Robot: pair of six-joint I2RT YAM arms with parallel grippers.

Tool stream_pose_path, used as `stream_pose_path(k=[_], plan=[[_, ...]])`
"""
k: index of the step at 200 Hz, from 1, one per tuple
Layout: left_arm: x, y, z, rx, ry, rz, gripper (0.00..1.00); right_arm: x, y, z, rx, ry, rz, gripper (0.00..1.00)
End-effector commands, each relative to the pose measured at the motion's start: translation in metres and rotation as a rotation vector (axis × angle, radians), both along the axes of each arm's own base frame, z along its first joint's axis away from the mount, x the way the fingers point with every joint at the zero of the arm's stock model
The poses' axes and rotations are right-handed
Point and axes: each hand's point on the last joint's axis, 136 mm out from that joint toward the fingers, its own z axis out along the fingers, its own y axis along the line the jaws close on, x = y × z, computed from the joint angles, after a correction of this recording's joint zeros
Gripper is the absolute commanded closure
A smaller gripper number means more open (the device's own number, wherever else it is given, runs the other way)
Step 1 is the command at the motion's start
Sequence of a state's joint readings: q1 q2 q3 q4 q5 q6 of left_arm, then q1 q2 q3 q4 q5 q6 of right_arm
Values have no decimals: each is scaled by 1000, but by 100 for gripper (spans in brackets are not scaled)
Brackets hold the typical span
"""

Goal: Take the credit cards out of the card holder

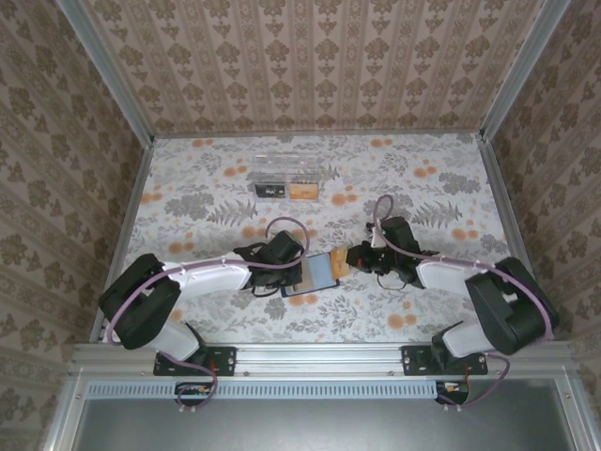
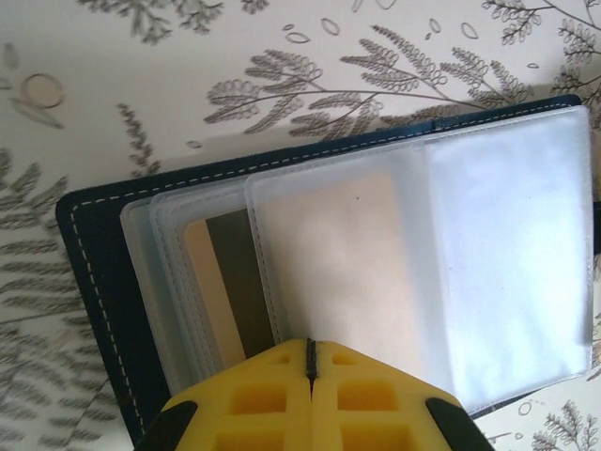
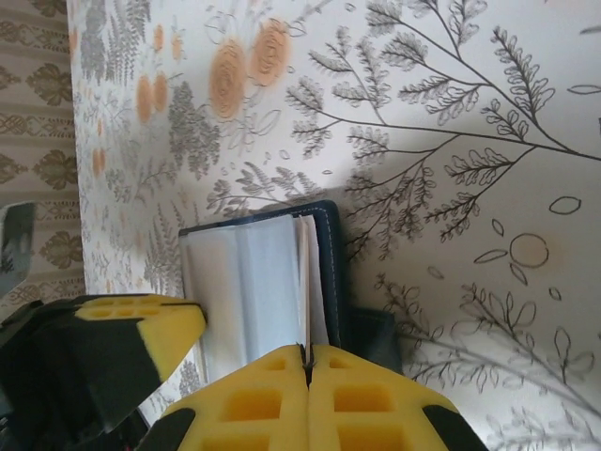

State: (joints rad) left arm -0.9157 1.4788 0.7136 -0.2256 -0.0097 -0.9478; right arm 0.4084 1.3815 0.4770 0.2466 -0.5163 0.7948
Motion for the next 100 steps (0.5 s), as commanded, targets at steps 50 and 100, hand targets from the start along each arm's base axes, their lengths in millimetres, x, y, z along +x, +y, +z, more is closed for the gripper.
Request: stream_pose_path(k=[50, 100], plan=[[10, 39, 100, -70, -265, 36, 38, 15, -5, 106, -188, -275, 61, 100], [0, 101, 152, -133, -421, 155, 0, 49, 30, 154, -495, -549, 210, 100]])
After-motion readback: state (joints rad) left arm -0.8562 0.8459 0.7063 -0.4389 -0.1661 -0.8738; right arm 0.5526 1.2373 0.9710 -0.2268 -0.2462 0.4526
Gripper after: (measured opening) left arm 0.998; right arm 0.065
